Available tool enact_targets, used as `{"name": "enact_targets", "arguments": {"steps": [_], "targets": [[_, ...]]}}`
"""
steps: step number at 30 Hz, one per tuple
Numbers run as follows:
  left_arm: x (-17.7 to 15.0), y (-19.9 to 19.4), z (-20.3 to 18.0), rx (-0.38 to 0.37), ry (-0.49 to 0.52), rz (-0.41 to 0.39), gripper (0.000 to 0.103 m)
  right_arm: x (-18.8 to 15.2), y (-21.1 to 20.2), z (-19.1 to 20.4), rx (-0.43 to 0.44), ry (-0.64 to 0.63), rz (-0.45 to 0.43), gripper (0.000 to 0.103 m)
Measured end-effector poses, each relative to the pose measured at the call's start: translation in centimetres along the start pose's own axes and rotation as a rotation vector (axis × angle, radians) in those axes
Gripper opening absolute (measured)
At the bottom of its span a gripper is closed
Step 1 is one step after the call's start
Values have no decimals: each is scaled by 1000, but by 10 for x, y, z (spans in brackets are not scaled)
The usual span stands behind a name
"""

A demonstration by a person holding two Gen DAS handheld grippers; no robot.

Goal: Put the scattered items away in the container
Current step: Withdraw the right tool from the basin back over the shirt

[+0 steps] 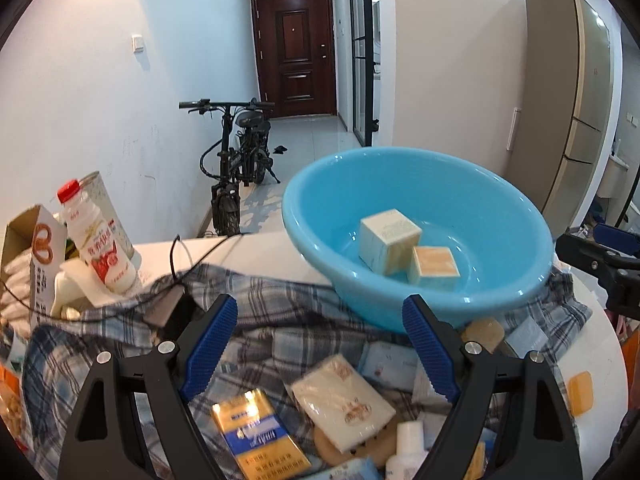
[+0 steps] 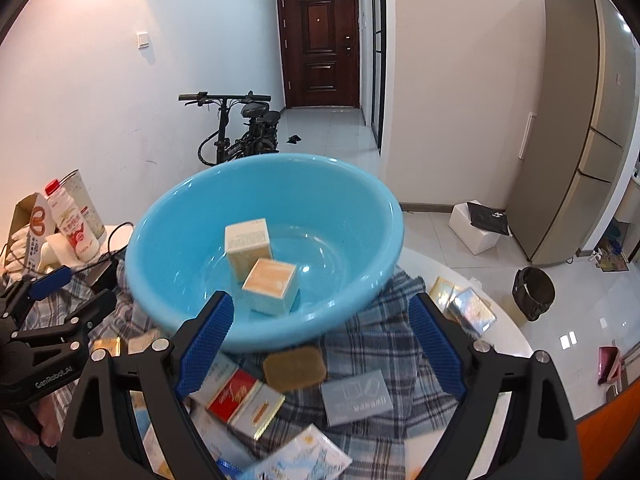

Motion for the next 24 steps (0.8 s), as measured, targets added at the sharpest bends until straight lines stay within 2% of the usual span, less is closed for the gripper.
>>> {"name": "enact_targets", "arguments": {"steps": [8,17,24], "targets": [[-26,-18,0,9,19,6,87,-40,-15,5,18,-5,21,88],[-67,-33,0,26,63,25,87,-103,-6,-3,45,54,107,88],[-97,-38,-1,14,75,54,87,-125,-7,0,87,109,133,88]]}}
Point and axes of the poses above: each gripper's, at about its wrist camera, not at the fingertips, and y roughly the way its jaws point, z to its left, x to its top, the point moved 10 cm from there along y, roughly the way its jaws point, and after that the axes turned 8 degrees about x, right-handed, at the moved point
